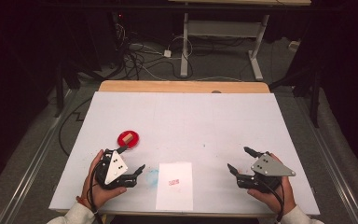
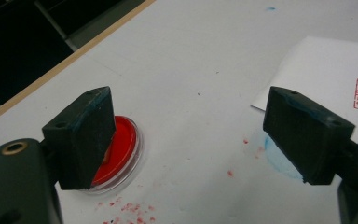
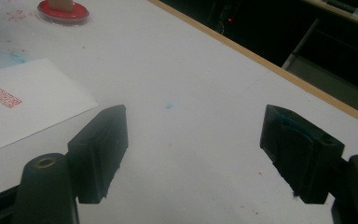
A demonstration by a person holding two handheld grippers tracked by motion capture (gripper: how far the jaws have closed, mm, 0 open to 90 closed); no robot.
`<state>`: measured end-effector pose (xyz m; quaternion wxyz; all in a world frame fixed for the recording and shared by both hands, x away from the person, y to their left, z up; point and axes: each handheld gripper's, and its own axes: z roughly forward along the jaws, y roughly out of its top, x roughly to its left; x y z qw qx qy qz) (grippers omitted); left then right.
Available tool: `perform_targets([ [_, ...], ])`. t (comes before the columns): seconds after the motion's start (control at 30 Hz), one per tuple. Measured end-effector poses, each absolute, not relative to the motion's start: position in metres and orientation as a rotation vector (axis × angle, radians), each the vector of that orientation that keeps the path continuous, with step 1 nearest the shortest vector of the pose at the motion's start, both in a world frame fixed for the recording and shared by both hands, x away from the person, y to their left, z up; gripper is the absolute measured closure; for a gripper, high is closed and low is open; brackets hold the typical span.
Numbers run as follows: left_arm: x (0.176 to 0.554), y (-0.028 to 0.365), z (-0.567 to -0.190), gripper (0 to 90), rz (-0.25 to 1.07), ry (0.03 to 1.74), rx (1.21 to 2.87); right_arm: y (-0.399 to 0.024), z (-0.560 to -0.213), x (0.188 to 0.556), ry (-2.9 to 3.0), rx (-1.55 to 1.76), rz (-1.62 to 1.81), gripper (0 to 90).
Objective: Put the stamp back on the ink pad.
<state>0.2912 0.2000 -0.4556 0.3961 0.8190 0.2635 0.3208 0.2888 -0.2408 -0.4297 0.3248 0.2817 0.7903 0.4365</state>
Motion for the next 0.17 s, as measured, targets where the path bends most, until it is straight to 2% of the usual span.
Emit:
perform_targets([
  [0.17, 0.2927, 0.1995, -0.4549, 16.3, 0.81, 0.674, 2.07, -0.2426, -0.4297, 0.2898, 2.066, 0.748, 1.146, 23.5],
])
